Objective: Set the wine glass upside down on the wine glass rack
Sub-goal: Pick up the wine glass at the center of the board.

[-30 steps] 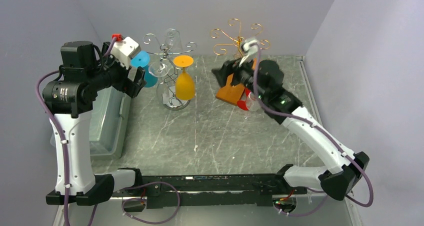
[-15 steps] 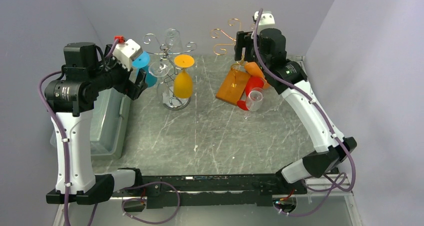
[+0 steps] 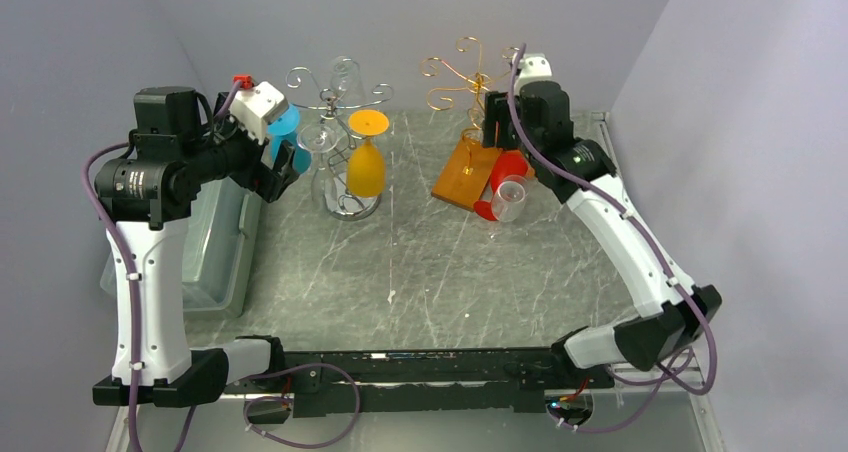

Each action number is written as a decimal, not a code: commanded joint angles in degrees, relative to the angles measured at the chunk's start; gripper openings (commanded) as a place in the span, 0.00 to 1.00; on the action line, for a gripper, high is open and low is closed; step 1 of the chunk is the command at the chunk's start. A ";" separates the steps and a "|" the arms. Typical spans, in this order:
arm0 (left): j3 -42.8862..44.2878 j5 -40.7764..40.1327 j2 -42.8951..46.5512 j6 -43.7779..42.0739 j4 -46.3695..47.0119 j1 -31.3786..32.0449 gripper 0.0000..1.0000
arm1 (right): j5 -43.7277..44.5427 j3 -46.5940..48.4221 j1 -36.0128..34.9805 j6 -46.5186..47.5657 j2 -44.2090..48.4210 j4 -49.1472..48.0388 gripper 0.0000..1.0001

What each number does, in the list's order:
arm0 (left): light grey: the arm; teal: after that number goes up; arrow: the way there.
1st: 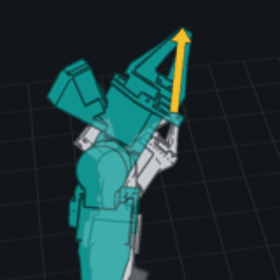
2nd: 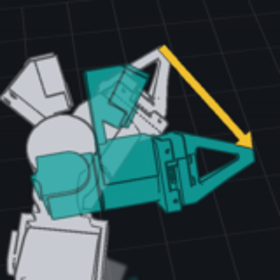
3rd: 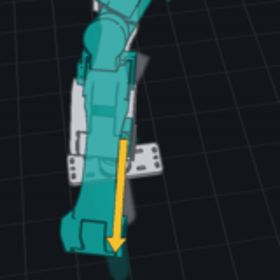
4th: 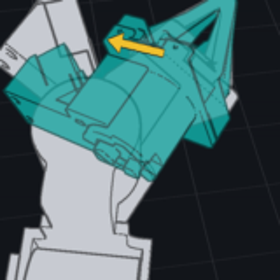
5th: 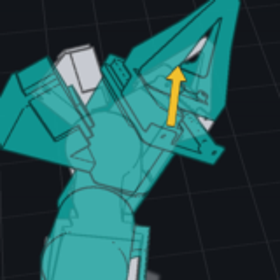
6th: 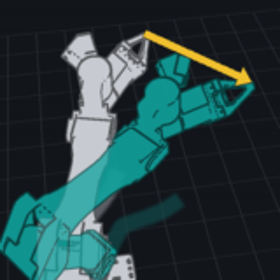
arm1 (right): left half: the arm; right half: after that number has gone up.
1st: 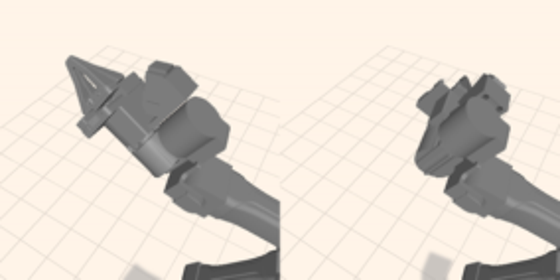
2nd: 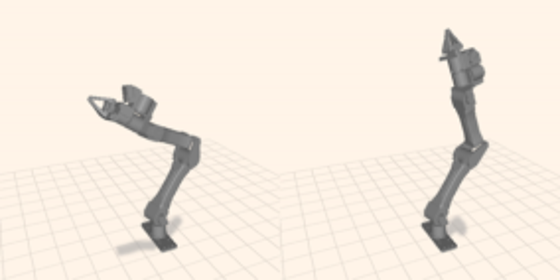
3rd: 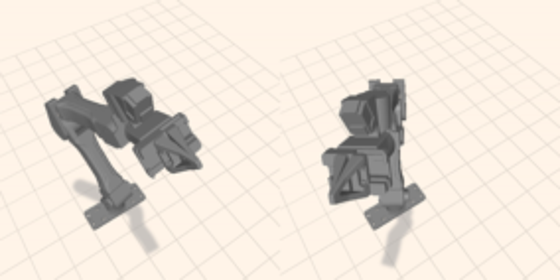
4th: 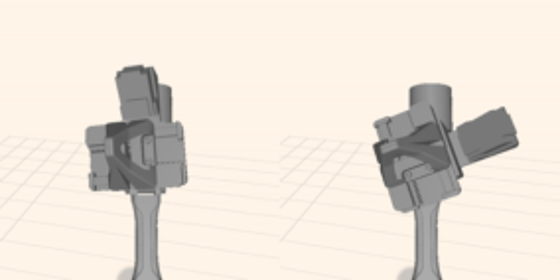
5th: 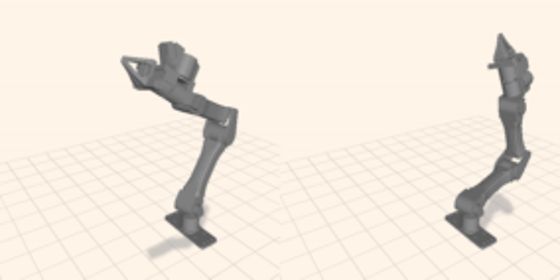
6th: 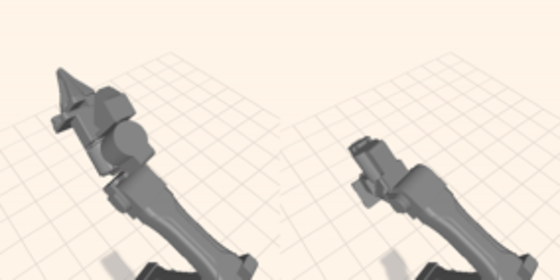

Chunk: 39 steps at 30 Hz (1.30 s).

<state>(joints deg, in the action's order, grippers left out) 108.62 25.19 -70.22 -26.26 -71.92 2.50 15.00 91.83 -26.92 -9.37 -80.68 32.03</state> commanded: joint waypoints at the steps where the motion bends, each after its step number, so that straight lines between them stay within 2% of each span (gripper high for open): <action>1: 2.30 2.20 -0.29 -0.06 -0.42 0.13 0.99 | 1.77 -5.89 1.22 -3.42 7.17 -0.37 0.64; 9: 2.89 3.21 -0.33 -0.21 -1.24 0.15 0.99 | 1.38 -20.71 4.27 -6.72 14.66 1.23 0.67; 18: 2.77 2.57 0.32 -1.80 -1.94 0.21 0.99 | -1.63 -31.73 7.10 -8.65 16.45 1.03 0.64; 29: 1.59 3.23 1.10 -2.78 -1.35 0.13 0.99 | -4.50 -33.13 8.61 -9.44 12.04 -2.20 0.41; 35: 0.63 3.23 1.34 -3.42 -1.43 0.14 0.99 | -4.95 -32.84 8.81 -9.85 10.16 -2.40 0.40; 39: -0.73 2.96 2.12 -4.00 -0.85 0.16 0.99 | -5.72 -31.24 8.81 -9.97 12.00 -0.90 0.44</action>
<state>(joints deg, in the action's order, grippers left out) 108.75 27.14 -69.38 -29.30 -73.93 2.52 9.30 59.20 -18.70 -19.20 -69.12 26.83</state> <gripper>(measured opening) 0.992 0.429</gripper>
